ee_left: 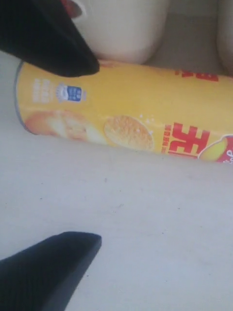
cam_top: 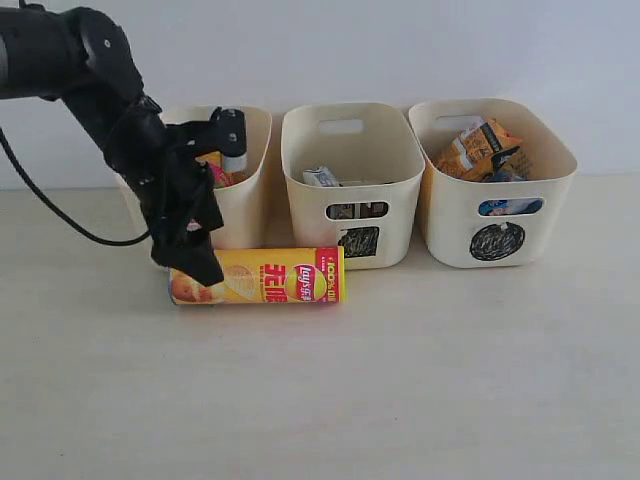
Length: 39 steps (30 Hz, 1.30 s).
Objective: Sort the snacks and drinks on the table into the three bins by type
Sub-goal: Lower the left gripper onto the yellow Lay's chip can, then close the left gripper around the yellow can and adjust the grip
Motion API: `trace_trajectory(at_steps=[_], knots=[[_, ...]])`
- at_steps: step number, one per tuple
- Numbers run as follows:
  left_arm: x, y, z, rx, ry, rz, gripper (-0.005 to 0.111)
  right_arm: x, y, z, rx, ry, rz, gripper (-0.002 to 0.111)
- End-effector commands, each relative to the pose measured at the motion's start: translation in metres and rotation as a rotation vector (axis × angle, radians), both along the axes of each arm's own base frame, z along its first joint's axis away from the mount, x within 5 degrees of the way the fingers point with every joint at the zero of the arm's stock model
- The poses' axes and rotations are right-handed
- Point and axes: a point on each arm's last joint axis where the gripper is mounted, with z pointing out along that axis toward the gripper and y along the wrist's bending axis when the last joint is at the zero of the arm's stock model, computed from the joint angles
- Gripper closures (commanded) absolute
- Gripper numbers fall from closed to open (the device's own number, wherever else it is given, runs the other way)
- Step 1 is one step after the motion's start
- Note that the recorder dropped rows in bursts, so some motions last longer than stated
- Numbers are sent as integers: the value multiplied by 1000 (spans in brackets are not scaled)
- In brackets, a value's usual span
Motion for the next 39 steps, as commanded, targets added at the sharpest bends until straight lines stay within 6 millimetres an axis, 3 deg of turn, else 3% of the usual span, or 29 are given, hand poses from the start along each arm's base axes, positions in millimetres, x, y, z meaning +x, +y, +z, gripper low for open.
trace_trajectory(at_steps=[1, 5, 16, 30, 35, 39], knots=[[0, -8, -20, 11, 37, -51, 20, 0, 0, 0, -2, -8, -3, 108], [4, -10, -31, 17, 9, -91, 17, 0, 0, 0, -2, -8, -3, 108], [15, -11, -33, 19, -109, -120, 17, 0, 0, 0, -2, -8, -3, 108], [18, -14, -76, 40, -34, -120, 17, 0, 0, -1, -1, -6, -3, 108], [15, -21, -73, 42, -44, -141, 17, 0, 0, -1, -1, -6, -3, 108], [12, -24, -49, 35, -96, -144, 17, 0, 0, -1, -1, -6, -3, 108]])
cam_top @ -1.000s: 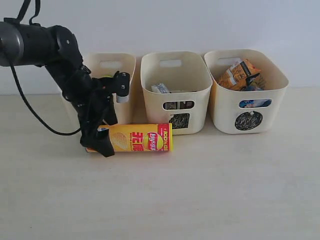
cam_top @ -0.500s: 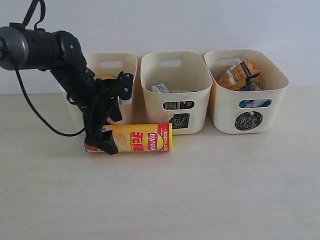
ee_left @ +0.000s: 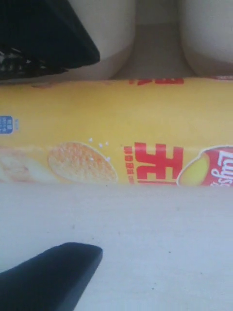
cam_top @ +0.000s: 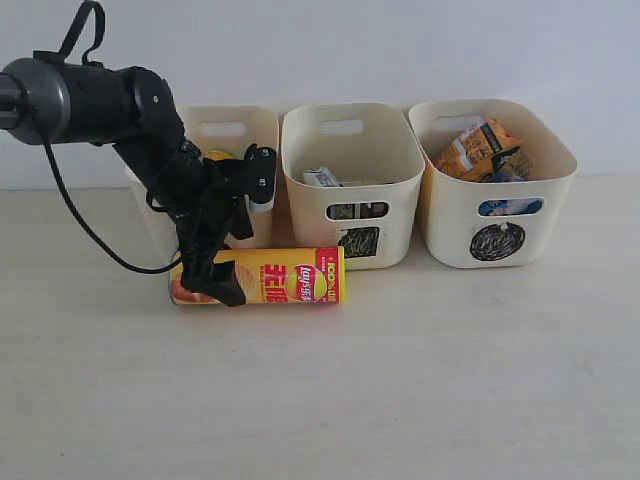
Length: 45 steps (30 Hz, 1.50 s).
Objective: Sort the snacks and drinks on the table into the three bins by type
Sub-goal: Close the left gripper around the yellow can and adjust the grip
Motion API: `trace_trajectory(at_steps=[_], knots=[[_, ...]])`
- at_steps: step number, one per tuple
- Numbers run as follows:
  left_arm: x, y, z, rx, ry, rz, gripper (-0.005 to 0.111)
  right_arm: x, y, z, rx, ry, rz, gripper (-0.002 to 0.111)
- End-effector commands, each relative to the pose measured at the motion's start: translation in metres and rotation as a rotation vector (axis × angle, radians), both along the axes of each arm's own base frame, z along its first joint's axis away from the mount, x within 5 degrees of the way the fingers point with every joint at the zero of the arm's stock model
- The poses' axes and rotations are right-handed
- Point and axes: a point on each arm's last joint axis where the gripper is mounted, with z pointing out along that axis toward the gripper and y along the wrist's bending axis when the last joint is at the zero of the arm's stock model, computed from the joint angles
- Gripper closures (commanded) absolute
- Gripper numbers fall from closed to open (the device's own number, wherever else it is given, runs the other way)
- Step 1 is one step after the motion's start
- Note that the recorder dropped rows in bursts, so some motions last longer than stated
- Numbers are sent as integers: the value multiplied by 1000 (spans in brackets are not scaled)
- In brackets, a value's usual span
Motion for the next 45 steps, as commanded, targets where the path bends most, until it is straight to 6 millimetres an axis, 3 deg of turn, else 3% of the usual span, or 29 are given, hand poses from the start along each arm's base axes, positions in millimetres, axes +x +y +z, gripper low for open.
trace_trajectory(at_steps=[1, 5, 17, 21, 30, 35, 45], knots=[[-5, -2, 10, 5, -16, 0, 17, 0, 0, -1, -3, -6, -3, 108], [-12, 1, 38, -9, -44, 10, 17, 0, 0, -1, -3, -6, -3, 108], [-34, 6, 37, 55, 183, -42, 18, 0, 0, -1, -3, -6, -3, 108], [-26, 3, 36, 29, 110, 1, 18, 0, 0, -1, -3, -6, -3, 108], [-29, -28, 11, 47, 88, -32, 18, 0, 0, -1, -3, -6, -3, 108], [-28, -44, 7, 38, -30, -52, 18, 0, 0, -1, -3, -6, -3, 108], [-21, -39, -15, 136, -126, 25, 18, 0, 0, 0, -3, -10, -3, 108]])
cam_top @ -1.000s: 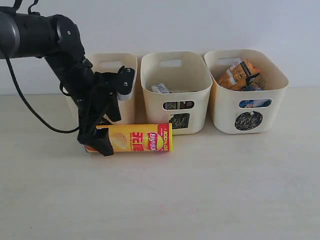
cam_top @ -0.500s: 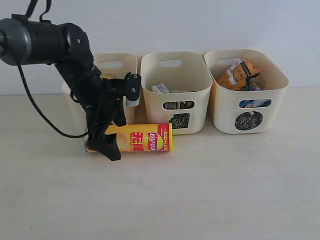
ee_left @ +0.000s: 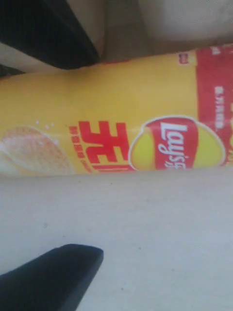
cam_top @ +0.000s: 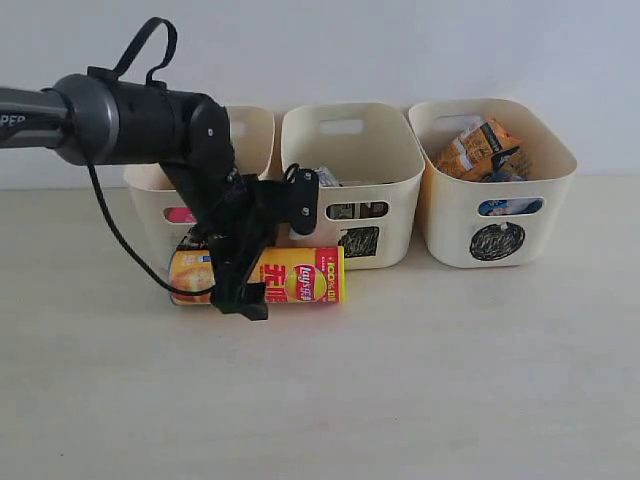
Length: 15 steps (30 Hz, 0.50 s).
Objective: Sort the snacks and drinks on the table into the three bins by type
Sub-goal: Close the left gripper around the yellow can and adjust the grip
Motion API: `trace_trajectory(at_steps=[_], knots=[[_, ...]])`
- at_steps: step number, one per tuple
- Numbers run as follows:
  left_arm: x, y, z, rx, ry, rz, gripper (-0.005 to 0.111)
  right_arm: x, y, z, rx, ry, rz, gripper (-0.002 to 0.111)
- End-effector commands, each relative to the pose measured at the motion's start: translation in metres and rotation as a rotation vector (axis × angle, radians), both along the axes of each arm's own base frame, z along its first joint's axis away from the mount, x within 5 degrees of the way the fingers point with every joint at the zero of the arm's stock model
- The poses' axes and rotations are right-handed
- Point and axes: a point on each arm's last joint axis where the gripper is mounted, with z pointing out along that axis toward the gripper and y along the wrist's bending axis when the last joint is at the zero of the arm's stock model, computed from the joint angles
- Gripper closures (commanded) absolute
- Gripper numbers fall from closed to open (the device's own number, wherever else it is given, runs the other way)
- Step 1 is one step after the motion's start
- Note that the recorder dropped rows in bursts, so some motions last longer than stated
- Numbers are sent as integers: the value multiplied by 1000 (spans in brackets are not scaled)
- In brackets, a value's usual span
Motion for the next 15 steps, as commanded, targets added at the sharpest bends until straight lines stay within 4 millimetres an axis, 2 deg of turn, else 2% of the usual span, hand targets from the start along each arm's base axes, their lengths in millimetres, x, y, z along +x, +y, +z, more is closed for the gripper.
trace_trajectory(at_steps=[1, 9, 15], knots=[[3, 0, -12, 20, -36, 29, 18, 0, 0, 0, -3, -10, -3, 108], [13, -5, -22, -65, -145, 80, 18, 0, 0, 0, -3, -9, -3, 108], [12, -3, -46, -5, -99, 59, 18, 0, 0, 0, -3, -9, -3, 108]])
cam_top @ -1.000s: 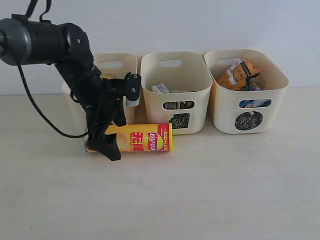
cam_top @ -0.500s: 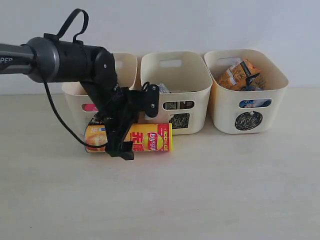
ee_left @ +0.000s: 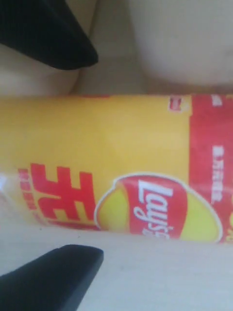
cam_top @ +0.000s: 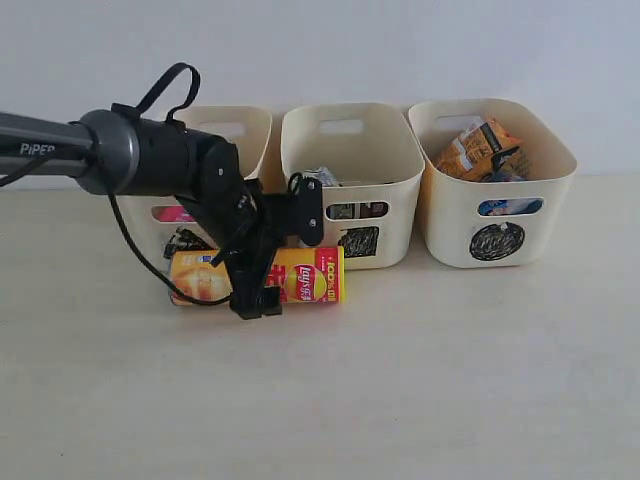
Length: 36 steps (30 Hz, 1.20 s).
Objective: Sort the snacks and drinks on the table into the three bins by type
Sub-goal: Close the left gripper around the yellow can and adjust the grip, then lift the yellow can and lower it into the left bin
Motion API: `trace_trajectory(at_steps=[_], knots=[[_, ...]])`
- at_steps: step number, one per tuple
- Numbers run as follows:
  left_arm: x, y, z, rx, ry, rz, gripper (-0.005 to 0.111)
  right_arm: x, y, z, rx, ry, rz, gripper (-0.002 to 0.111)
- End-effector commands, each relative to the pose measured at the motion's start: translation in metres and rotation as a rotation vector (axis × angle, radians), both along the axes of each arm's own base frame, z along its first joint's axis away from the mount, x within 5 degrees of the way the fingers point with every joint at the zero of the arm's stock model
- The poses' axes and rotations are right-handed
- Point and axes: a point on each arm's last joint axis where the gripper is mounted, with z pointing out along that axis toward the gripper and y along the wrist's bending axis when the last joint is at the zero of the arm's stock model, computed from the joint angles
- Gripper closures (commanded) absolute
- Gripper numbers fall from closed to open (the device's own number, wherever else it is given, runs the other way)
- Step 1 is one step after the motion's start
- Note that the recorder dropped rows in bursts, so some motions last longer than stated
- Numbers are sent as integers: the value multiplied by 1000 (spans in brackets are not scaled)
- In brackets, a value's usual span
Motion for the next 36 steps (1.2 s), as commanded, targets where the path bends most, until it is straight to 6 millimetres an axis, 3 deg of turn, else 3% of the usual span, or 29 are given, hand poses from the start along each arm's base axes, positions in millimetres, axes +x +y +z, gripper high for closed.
trace_trajectory(at_steps=[1, 5, 8, 14, 20, 26, 36], knots=[[-1, 1, -19, 33, 33, 0, 18, 0, 0, 0, -1, -9, -3, 108], [-2, 2, -26, 39, 50, 7, 21, 0, 0, 0, -1, -9, -3, 108], [-2, 2, -26, 40, 51, 7, 37, 0, 0, 0, -1, -9, -3, 108], [-4, 3, -27, 56, 80, 7, 103, 0, 0, 0, -1, -9, -3, 108], [-10, 6, -29, 83, 148, 28, 103, 0, 0, 0, -1, -9, -3, 108], [-18, 6, -16, 106, 191, 28, 103, 0, 0, 0, -1, -9, -3, 108], [-47, -17, 38, 98, 177, -12, 103, 0, 0, 0, -1, -9, -3, 108]])
